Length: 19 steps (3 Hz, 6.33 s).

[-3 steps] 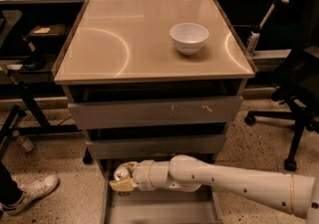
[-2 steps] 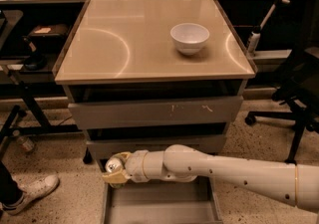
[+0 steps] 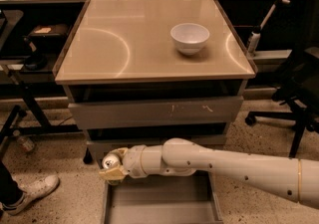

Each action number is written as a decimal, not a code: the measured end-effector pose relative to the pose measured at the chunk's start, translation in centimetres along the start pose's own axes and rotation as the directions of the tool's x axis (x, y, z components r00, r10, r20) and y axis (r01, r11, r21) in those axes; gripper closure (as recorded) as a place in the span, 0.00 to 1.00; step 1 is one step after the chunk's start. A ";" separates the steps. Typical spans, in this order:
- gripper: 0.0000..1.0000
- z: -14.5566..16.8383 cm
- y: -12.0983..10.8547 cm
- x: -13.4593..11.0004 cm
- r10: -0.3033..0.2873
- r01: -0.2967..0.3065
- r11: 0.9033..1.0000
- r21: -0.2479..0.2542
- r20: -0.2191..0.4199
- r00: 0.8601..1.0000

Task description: Pick green can from bottom drawer and place on counter

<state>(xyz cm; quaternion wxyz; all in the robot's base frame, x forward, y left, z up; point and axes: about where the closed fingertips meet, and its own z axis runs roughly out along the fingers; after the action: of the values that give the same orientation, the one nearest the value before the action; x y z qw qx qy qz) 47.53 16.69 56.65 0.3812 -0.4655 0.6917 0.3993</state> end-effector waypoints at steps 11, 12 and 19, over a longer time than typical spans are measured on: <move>1.00 -18.3 -3.6 -34.5 -0.183 0.181 0.982 0.057 0.031 0.983; 1.00 -17.8 -6.9 -36.9 -0.168 0.168 0.985 0.039 0.017 0.986; 1.00 -8.5 -16.8 -36.1 -0.090 0.078 0.989 -0.129 -0.085 0.992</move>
Offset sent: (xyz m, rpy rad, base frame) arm 0.0232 -0.0214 0.1533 -0.0798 -0.0927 0.0103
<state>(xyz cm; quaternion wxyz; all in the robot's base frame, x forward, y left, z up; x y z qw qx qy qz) 72.10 17.08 89.12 0.3359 -0.5349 0.6617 0.4040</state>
